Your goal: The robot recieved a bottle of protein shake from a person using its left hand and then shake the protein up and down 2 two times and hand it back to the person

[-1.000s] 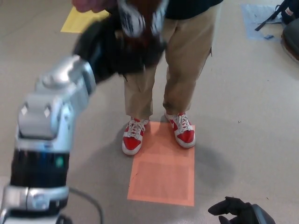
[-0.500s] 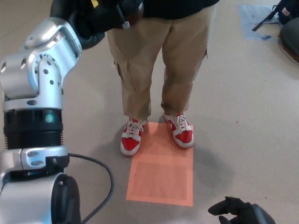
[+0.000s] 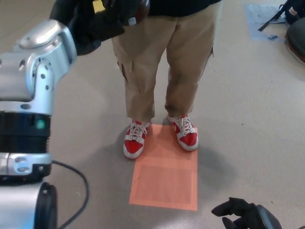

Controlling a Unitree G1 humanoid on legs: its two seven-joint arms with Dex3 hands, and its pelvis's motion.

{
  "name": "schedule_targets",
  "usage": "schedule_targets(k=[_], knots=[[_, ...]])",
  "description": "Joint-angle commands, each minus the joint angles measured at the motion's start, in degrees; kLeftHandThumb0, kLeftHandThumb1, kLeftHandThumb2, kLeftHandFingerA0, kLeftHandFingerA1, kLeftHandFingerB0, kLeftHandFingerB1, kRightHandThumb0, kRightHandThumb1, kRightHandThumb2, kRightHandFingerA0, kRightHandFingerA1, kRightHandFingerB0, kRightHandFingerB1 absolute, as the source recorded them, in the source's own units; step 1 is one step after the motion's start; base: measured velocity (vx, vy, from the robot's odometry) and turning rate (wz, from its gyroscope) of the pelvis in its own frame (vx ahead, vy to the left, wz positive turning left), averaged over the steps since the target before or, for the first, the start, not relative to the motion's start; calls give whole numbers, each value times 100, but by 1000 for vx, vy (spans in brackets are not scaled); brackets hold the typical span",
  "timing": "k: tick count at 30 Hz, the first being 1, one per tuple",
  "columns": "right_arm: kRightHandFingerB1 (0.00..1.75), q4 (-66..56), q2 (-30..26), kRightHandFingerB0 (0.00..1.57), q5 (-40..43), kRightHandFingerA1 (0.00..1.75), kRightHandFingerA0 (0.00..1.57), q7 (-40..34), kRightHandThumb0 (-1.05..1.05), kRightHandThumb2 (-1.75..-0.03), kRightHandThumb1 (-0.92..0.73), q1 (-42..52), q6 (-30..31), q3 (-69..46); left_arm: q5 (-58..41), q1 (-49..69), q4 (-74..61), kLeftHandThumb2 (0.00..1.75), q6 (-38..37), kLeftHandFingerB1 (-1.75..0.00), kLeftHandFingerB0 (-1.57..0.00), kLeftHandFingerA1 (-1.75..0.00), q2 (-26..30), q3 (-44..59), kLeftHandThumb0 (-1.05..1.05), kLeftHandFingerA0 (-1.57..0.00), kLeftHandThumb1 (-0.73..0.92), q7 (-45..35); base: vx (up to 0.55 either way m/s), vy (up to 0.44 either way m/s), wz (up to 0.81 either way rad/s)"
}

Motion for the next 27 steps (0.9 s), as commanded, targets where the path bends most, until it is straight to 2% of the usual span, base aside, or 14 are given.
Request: schedule_targets(k=[1,5,6,8,9,10,11,12,15,16,24,25,26,27], knots=[[62,35,-57,79,142,60,94,150,-24,-76,-74,-253,59,-108,-66,359,-186,94,-236,0,0,0,665,-488,-94,0,57,-1364,0,0,0],[61,24,-83,79,77,59,95,88,-24,-74,-75,-302,41,-60,203,757,-493,109,-521,-14,-7,-18,977,-842,-94,-1,76,-1386,0,0,0],[62,28,-81,80,103,59,94,111,-24,-74,-74,-293,31,-79,333,909,-644,72,-534,-24,-6,-25,1033,-981,-83,-4,92,-1277,0,0,0],[61,33,-79,80,133,60,93,152,-25,-75,-74,-284,39,-103,928,1560,-929,81,-1066,-23,-10,-29,1188,-1458,-83,-8,91,-894,0,0,0],[61,42,-69,79,134,60,92,141,-25,-76,-74,-286,46,-111,1105,1876,-863,117,-1536,-36,-10,-44,1155,-1536,-81,-8,87,-687,0,0,0],[59,42,-64,77,144,58,90,155,-27,-76,-75,-327,66,-124,1296,2048,-762,113,-1903,-46,-1,-47,1144,-1604,-34,-3,55,-481,0,0,0],[59,36,-63,77,158,58,90,183,-27,-76,-75,-388,94,-140,1497,2139,-661,113,-2194,-46,-1,-47,1156,-1677,-34,-3,55,-288,0,0,0],[57,35,-64,75,152,57,89,185,-27,-73,-77,-390,110,-135,1564,2234,-619,77,-2297,-30,-17,-37,1165,-1704,-76,-29,92,-218,0,0,0],[50,61,-104,75,125,55,85,167,-30,-69,-80,-622,208,-143,2038,2721,373,66,-3528,-30,-25,-39,1150,-1827,-55,-46,86,450,0,0,0],[43,65,-131,64,74,52,73,146,-32,-65,-81,-677,285,-108,2195,2869,735,60,-3847,-33,-31,-42,1124,-1909,-24,-57,69,751,0,0,0],[40,85,-245,58,-322,94,69,-55,-28,-65,-84,-882,751,215,3289,3259,2535,58,-5108,-32,-29,-42,1364,-2917,-19,-55,62,2147,0,0,0],[38,109,-226,57,-399,86,69,-157,-31,-64,-84,-948,1000,270,3553,3283,2750,57,-5275,-32,-27,-42,1435,-3170,-28,-53,59,2480,0,0,0],[39,122,-218,55,-430,61,65,-212,-32,-64,-84,-981,1135,295,3651,3286,2874,88,-5364,-47,-13,-60,1457,-3293,-24,-42,41,2622,0,0,0],[39,129,-218,54,-460,51,61,-255,-33,-64,-83,-1004,1238,318,3667,3292,2965,58,-5413,-32,-25,-42,1439,-3344,-36,-51,57,2688,0,0,0]])
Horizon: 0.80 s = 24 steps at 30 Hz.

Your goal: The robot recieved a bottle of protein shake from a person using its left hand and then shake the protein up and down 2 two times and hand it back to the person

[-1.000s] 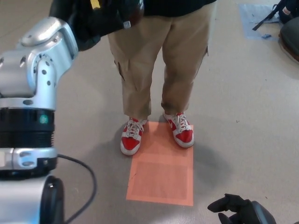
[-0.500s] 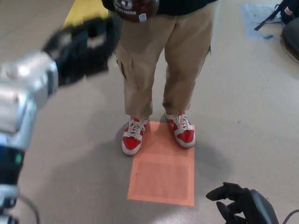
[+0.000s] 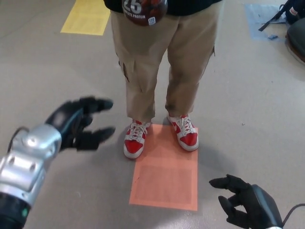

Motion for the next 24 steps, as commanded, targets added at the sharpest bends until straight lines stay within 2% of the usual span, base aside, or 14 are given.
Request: schedule_targets(k=[1,3,8,9,10,18,24], knots=[[39,133,-214,54,-445,51,61,-340,-33,-64,-83,-456,1200,293,2549,816,2312,58,-3676,-32,-25,-42,484,-1374,-36,-51,57,2710,0,0,0],[40,154,-205,51,-588,49,59,-539,-33,-65,-77,-538,1485,398,2645,814,2549,58,-3755,-31,-24,-40,444,-1554,-40,-50,57,2980,0,0,0],[42,157,-140,43,-505,53,53,-482,-31,-71,-78,-655,1735,358,2607,746,2999,59,-3932,-30,-21,-38,374,-1701,-44,-43,61,3145,0,0,0],[43,155,-136,42,-465,52,54,-433,-31,-71,-77,-692,1737,338,2572,696,3099,75,-3959,-37,-14,-46,362,-1717,-53,-34,51,3141,0,0,0],[43,155,-131,43,-453,52,56,-414,-31,-71,-76,-713,1745,336,2565,669,3145,75,-3981,-38,-13,-46,365,-1732,-53,-34,52,3158,0,0,0],[42,140,-118,40,-320,46,57,-263,-28,-72,-76,-819,1714,257,2497,445,3593,77,-4268,-37,-12,-45,331,-1812,-53,-31,56,3296,0,0,0],[38,122,-121,37,-173,42,58,-125,-28,-72,-75,-893,1729,123,2164,256,3843,70,-4430,-35,-9,-42,153,-1569,-45,-28,53,3126,0,0,0]])
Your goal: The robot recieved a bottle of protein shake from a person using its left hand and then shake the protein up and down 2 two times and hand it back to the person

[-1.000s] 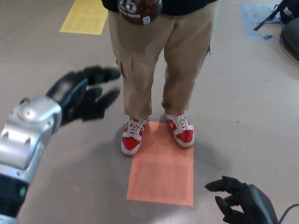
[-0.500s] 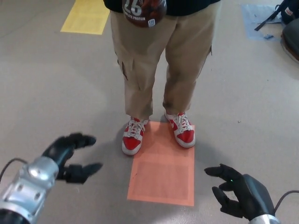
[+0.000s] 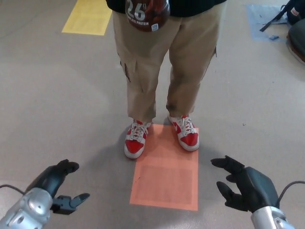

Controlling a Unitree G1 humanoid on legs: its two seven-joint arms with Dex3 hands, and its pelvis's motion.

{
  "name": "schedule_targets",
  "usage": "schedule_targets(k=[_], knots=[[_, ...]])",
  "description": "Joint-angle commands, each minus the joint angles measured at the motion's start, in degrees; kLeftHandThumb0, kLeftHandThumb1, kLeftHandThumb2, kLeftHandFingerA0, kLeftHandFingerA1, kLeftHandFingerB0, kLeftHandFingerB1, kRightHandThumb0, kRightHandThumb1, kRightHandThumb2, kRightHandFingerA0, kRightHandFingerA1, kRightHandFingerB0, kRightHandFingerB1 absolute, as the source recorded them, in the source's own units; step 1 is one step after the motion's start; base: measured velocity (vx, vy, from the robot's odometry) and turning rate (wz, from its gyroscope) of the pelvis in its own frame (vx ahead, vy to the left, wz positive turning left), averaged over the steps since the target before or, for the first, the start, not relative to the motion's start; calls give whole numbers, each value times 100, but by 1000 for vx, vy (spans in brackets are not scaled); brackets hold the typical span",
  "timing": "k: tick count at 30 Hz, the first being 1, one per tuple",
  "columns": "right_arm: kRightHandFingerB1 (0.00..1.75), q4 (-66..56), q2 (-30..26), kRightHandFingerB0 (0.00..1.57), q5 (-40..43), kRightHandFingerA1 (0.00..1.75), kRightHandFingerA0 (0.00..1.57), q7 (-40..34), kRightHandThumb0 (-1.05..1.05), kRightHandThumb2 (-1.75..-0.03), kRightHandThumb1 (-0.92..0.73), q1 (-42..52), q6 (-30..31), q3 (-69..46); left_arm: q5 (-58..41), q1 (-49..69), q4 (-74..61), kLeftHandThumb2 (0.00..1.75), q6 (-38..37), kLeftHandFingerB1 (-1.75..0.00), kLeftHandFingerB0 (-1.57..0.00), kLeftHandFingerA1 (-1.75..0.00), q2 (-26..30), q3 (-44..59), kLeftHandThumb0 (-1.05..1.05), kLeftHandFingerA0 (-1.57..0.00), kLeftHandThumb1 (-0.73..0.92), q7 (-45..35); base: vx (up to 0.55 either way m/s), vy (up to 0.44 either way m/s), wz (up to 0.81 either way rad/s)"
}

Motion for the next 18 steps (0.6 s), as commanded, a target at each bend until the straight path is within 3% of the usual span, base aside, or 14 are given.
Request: schedule_targets(k=[1,14,18], knots=[[38,109,-122,37,77,42,59,-32,-28,-71,-75,-295,874,-135,975,-193,1014,68,-2432,-34,-9,-42,131,-96,-44,-28,53,1304,0,0,0],[36,85,-42,34,207,42,60,102,-23,-75,-68,-491,909,-293,955,-461,1450,68,-2756,-34,-10,-41,116,50,-43,-27,52,1379,0,0,0],[35,79,-72,33,235,40,59,274,-26,-68,-76,-489,859,-328,1151,-452,1559,70,-2935,-36,-13,-43,133,-53,-45,-32,52,1589,0,0,0]])
